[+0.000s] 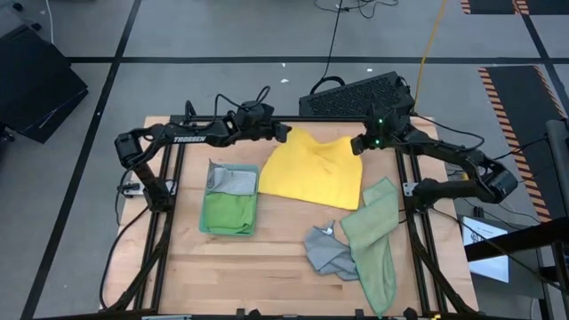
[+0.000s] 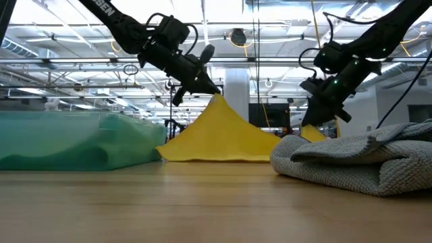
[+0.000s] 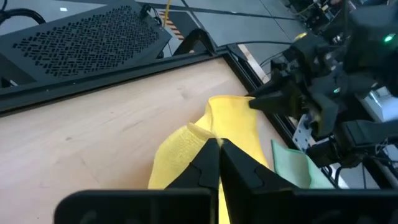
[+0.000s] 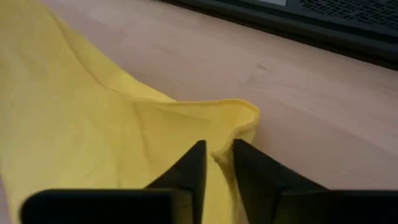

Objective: Fold microfiber towels
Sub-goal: Fold the yellow microfiber cloth

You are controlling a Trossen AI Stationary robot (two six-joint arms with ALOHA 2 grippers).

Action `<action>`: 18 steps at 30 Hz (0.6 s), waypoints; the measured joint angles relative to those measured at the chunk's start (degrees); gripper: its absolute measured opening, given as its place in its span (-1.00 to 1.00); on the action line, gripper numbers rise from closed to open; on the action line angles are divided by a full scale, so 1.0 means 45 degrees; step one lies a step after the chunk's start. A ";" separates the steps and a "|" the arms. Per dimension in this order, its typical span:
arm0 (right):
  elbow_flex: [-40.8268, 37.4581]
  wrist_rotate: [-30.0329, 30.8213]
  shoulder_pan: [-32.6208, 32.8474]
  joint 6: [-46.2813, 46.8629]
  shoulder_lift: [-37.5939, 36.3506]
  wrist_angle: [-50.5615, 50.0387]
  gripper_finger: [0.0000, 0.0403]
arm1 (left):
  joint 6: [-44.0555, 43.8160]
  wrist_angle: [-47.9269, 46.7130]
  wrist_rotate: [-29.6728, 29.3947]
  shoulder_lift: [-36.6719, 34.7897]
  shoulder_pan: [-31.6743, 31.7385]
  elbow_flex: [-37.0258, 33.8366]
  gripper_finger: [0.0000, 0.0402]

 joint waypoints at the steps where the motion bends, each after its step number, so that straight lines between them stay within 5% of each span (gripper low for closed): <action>1: 0.0006 0.0030 -0.0025 0.0196 -0.0195 -0.0153 -0.57 | 0.0056 -0.0034 -0.0002 0.0000 -0.0035 0.0000 -0.97; 6: 0.1117 -0.0009 -0.0007 0.0911 -0.1114 -0.1706 -0.33 | 0.0226 0.0033 0.0000 0.0000 -0.0136 0.0000 -0.97; 12: 0.3451 0.0916 0.0794 0.0598 -0.1136 -0.2651 -0.28 | 0.0516 0.0508 -0.0102 0.0000 -0.0296 -0.0005 -0.98; 18: 0.6048 -0.3176 0.1434 -0.1365 0.0732 -0.1828 -0.30 | 0.0883 0.0899 -0.0036 0.0005 -0.0294 -0.0009 -0.98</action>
